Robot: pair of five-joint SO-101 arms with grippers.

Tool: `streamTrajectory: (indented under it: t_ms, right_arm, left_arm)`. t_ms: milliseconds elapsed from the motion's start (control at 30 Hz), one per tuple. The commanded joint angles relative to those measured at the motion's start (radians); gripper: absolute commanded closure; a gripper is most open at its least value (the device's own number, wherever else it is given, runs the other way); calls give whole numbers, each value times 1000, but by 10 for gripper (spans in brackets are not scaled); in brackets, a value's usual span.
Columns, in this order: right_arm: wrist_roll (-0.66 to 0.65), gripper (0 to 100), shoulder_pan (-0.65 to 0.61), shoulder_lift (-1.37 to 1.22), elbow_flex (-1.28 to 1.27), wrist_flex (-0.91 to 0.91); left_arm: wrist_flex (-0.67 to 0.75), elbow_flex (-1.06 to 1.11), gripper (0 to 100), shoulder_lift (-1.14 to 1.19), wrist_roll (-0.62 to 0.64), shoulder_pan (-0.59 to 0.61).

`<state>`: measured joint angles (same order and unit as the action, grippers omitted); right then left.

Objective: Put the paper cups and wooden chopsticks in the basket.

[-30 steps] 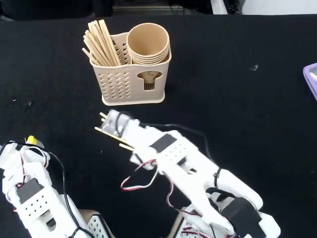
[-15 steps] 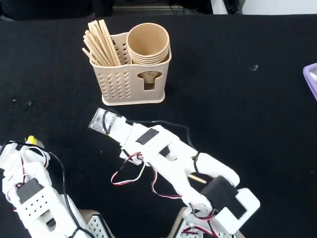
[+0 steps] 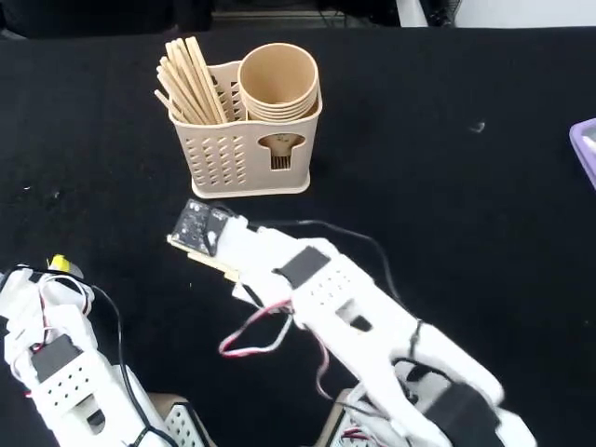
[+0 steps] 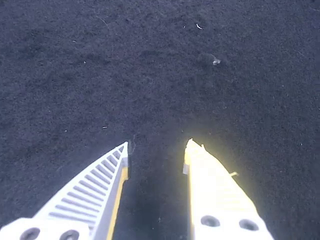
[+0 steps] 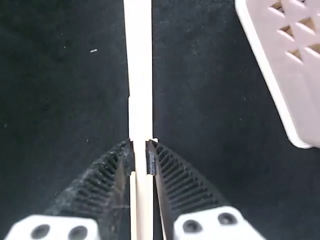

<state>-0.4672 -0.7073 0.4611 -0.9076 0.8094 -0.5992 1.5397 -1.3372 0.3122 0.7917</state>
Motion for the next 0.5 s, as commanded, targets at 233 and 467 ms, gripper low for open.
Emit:
streamTrajectory:
  t_ms: [233, 467]
  right_arm:
    - [86, 988, -12, 409, -10, 8]
    - [140, 987, -15, 519, 140, -23]
  left_arm:
    - [21, -56, 813, -14, -2, -15]
    - [21, -54, 813, -14, -2, -15]
